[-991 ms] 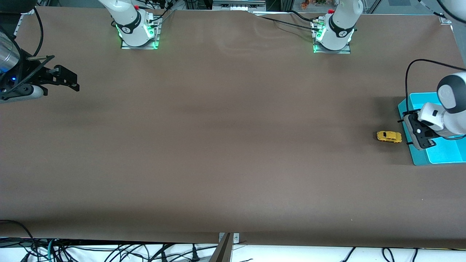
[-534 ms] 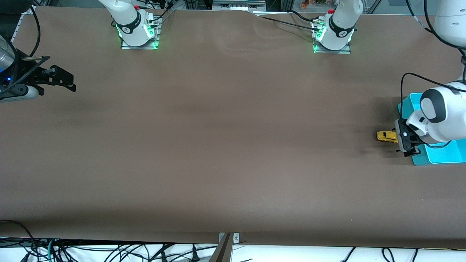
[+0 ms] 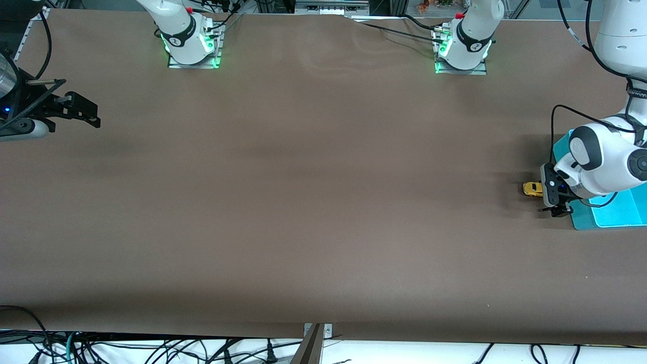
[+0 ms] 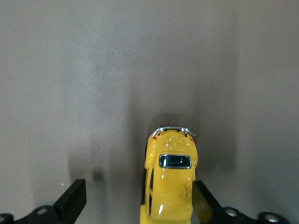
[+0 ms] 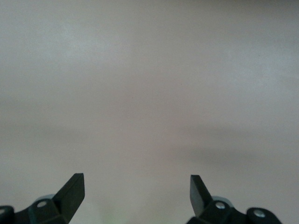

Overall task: Wind and store yellow beetle car
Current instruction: 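Close the left gripper around the yellow car, then lift the car and lower it into the cyan bin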

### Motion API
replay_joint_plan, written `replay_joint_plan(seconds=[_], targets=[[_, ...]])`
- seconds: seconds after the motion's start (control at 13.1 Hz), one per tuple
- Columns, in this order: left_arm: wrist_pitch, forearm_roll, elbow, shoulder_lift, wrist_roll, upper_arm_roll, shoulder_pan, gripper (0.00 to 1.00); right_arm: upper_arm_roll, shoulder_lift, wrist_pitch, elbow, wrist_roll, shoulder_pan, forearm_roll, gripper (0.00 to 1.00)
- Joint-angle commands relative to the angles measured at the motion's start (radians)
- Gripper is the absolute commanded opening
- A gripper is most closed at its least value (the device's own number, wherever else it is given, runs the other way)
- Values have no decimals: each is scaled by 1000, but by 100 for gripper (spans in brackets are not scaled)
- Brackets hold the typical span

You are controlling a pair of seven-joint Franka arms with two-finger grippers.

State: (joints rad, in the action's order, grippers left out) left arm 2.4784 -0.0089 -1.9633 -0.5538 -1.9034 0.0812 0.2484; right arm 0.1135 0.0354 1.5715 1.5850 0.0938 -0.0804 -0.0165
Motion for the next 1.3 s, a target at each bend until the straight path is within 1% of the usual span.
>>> replay_joint_plan(seconds=[0.0,0.15,0.3,0.53,0.61,0.69,0.76,0.84,0.91,1.07,1.22], targets=[[63,-8,-61,11,-39,-8,28,100,3,-3,-24,-17,-13,-1,-11,100],[76,-10,-72,12,-39,-9,32,100,0,-3,-22,-19,-13,-1,-13,100],[60,-10,-77,34,-40,-9,31,100,0,-3,-21,-19,-13,-1,-13,100],[71,-16,-75,12,-54,-11,35,99,0,0,-24,-51,-11,-1,-16,100],[71,-16,-75,12,-54,-11,40,88,0,0,-24,-51,-9,-2,-16,100],[71,-17,-75,12,-55,-11,40,51,0,0,-24,-51,-9,-2,-16,100],[71,-19,-74,12,-54,-12,40,29,0,0,-24,-51,-9,-2,-16,100],[70,-19,-69,12,-52,-11,38,14,0,0,-24,-51,-9,-2,-16,100],[70,-19,-66,12,-52,-11,37,10,0,0,-24,-51,-9,-2,-16,100],[57,-19,-63,23,-52,-12,37,9,-2,0,-24,-51,-8,-2,-16,100],[1,-19,-56,67,-49,-14,29,9,-2,0,-25,-51,-8,-2,-16,100]])
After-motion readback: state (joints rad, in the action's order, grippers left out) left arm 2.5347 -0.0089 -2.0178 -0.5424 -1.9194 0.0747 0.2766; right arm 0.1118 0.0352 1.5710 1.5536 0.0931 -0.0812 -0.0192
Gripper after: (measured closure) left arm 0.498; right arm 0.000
